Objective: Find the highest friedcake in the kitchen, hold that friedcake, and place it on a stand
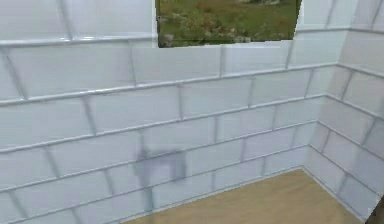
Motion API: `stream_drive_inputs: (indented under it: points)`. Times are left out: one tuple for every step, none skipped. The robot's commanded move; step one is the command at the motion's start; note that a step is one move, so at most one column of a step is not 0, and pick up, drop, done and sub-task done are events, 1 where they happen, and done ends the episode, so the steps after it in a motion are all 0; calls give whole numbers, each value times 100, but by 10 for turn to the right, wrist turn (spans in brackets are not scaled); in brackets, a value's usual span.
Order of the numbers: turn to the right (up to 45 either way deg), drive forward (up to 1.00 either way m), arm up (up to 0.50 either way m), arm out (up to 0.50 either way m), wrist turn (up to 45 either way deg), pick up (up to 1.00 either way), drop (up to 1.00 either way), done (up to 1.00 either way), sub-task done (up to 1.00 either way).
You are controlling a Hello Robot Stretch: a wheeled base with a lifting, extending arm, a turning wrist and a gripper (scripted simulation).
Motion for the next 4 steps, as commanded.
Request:
stream_drive_inputs:
  points:
    - [450,0,0,0,0,0,0,0,0]
    - [210,0,0,0,0,0,0,0,0]
    - [0,50,0,0,0,0,0,0,0]
    - [60,0,0,0,0,0,0,0,0]
